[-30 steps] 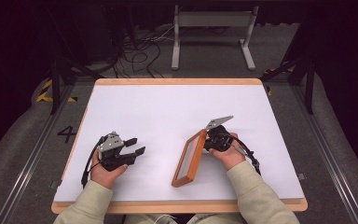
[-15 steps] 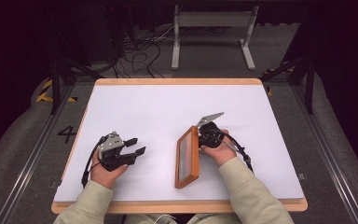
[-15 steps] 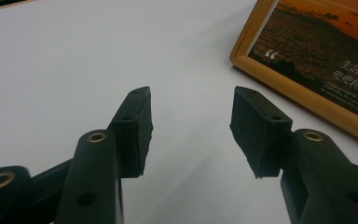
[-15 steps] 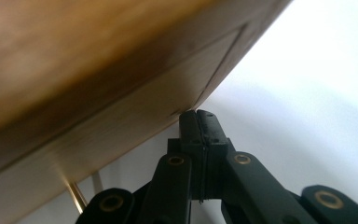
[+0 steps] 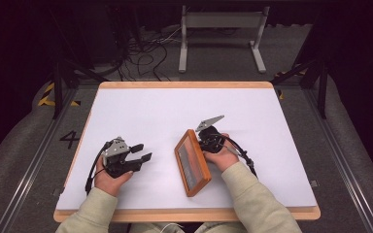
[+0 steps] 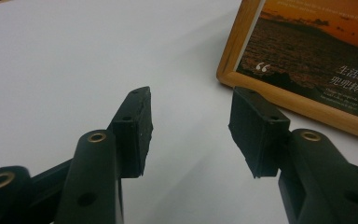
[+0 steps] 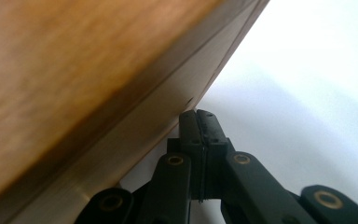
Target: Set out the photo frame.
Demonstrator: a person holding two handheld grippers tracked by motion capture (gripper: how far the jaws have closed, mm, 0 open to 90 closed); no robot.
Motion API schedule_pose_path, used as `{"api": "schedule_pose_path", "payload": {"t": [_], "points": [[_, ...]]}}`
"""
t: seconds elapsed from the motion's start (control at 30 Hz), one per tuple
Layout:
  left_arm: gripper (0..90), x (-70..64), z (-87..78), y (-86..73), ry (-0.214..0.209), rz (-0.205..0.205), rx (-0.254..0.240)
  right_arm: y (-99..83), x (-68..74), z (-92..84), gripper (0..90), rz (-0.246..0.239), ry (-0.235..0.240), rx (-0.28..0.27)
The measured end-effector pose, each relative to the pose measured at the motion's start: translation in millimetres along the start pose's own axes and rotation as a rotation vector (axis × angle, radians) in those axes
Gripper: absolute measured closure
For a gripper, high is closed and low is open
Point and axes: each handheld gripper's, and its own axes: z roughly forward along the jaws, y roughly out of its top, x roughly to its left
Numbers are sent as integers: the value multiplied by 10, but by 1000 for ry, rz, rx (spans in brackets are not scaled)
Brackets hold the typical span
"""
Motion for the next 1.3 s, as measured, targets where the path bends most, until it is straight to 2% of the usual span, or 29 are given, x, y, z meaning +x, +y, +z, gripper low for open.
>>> {"api": "schedule_pose_path", "payload": {"t": [0.1,0.17,0.2,0.23,0.27,0.4,0.5,0.53,0.7,0.77,0.8,0.83,0.93,1.03,1.17,1.23,1.3], "points": [[493,3,-2,0,1,1,-1,-2,0,-14,900,-1,-3,3],[492,-4,-3,-3,-5,-13,1,0,18,-45,900,-6,-22,14],[490,13,-1,2,9,7,-3,2,29,-67,888,-6,-41,21],[489,13,-1,2,9,7,-3,2,29,-67,888,-6,-41,21],[487,5,-1,0,8,-4,5,9,55,-133,825,-25,-90,28],[479,6,4,7,24,-13,17,8,78,-248,784,-42,-141,33],[477,13,10,6,28,-12,17,10,87,-311,774,-46,-152,48],[474,22,15,6,30,-12,23,18,107,-389,742,-48,-163,52],[471,27,28,0,32,-26,32,49,148,-531,710,-43,-169,53],[471,36,35,-3,31,-27,35,100,195,-659,658,-20,-173,74],[471,36,35,-3,31,-27,35,100,195,-659,658,-20,-173,74],[470,38,35,-4,27,-35,37,144,237,-739,613,-7,-171,77],[460,43,31,-2,47,-50,40,190,282,-813,581,-2,-173,77],[448,57,18,0,46,-70,47,274,370,-941,509,17,-172,80],[455,59,15,3,46,-68,50,325,442,-1012,463,24,-167,78],[454,51,21,3,46,-68,54,371,519,-1052,391,45,-151,74],[449,50,23,2,48,-64,53,391,570,-1051,337,57,-158,85]]}}
